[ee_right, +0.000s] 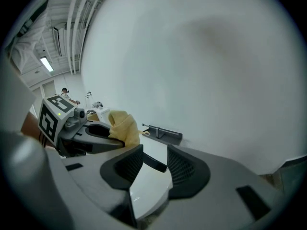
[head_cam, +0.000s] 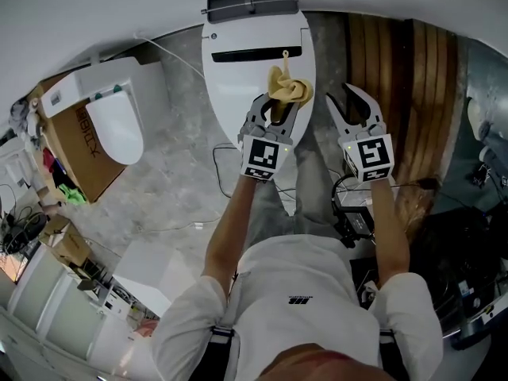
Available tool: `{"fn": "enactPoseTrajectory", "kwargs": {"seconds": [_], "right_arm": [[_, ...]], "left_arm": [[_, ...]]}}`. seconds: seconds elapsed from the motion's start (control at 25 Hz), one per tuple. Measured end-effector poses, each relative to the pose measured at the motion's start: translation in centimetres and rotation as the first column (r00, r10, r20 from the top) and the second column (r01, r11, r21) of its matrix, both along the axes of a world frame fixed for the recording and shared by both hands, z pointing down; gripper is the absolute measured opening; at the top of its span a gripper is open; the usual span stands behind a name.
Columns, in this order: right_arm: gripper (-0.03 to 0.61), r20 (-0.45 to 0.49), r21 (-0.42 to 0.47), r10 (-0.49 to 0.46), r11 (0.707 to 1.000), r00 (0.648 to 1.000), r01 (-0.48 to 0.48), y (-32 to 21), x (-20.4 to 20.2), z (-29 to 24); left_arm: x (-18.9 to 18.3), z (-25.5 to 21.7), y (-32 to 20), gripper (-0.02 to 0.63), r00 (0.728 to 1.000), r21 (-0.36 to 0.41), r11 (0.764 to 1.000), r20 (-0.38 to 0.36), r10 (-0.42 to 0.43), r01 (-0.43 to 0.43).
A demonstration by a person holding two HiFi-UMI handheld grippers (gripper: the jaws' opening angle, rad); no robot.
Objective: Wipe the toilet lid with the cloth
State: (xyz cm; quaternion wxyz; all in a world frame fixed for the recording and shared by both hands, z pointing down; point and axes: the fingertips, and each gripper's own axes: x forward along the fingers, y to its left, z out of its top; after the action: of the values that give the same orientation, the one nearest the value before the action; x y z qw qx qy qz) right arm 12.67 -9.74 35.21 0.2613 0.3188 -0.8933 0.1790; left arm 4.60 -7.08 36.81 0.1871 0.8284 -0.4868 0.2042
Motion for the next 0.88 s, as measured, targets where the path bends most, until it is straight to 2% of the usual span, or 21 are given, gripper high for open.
{"fn": "enactPoseTrajectory", "kwargs": {"seconds": [0.44,0.88], "right_arm": [[0.172,-0.001,-0.056,0.004,0.998,1.000,-0.004,-0.9,2.9,6.5],[0.172,-0.028,-0.108,0.029,0.994,0.999,-0.032,-1.3,5.0,13.0]], "left_arm": [[4.4,7.3,-1.3,0.106,0.999,-0.078,0.996,-0.010,0.035,-0.036],[7.2,14.4,-2.7,0.106,0.998,-0.143,0.988,-0.020,0.063,-0.065]]}}
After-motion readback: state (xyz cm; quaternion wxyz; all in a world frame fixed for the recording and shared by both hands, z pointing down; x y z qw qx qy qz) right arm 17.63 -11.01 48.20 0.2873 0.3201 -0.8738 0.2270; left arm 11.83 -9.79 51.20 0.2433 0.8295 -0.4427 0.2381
